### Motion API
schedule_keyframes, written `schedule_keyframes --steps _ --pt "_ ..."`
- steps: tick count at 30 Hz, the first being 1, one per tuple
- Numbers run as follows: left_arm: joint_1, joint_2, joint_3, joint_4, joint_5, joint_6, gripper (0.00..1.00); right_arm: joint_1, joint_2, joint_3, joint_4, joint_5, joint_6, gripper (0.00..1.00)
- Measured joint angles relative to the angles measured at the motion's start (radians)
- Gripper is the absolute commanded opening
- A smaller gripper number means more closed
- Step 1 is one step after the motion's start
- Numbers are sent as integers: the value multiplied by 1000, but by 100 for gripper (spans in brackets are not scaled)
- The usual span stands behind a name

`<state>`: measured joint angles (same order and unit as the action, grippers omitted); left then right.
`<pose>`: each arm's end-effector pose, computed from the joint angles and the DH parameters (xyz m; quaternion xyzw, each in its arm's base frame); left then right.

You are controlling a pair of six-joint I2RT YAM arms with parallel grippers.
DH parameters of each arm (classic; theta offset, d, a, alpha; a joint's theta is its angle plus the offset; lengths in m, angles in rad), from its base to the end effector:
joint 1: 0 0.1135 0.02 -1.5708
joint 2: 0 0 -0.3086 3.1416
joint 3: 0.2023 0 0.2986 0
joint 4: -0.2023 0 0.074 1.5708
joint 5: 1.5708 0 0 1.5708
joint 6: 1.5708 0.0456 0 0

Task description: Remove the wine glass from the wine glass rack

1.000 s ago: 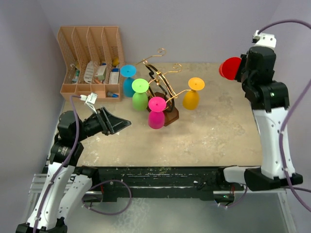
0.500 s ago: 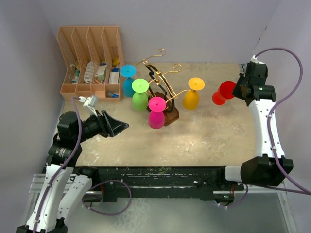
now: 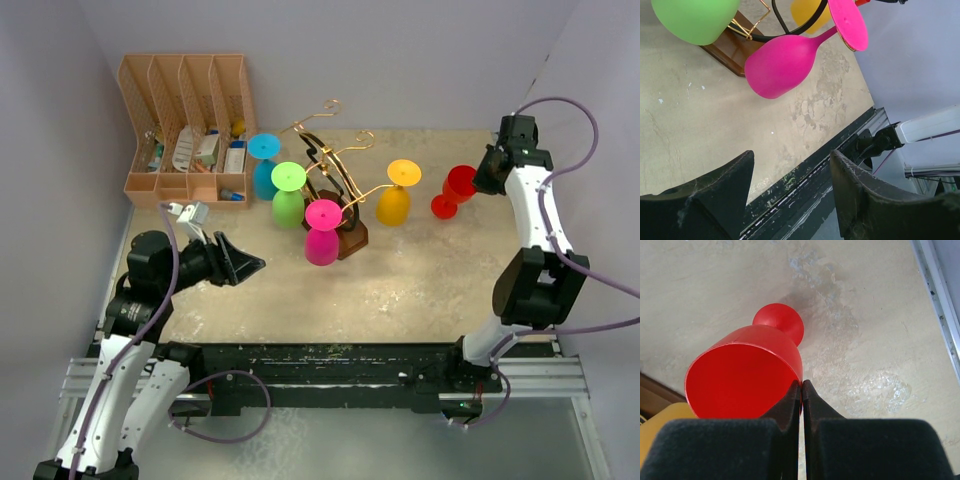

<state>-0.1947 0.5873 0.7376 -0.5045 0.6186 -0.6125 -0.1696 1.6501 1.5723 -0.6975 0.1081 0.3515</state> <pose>0.1397 -0.0545 0.3491 0.0081 0.8008 -0.4435 0.4025 0.4190 -0.0767 0.3747 0.2574 0.8841 -0.0145 0.3897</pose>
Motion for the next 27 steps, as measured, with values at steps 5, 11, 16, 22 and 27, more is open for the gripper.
schedule_keyframes --steps 5,11,16,22,27 --pt "0 11 0 1 -3 6 66 -4 36 15 -2 -9 5 0" --pt "0 18 0 1 -3 7 66 -6 66 45 0 -23 5 0" --pt "0 19 0 1 -3 6 66 -6 86 76 -8 -23 3 0" --pt "0 24 0 2 -3 6 66 -6 105 116 -13 -22 -7 0" --pt "0 25 -7 2 -3 6 66 -6 124 118 -17 -21 -11 0"
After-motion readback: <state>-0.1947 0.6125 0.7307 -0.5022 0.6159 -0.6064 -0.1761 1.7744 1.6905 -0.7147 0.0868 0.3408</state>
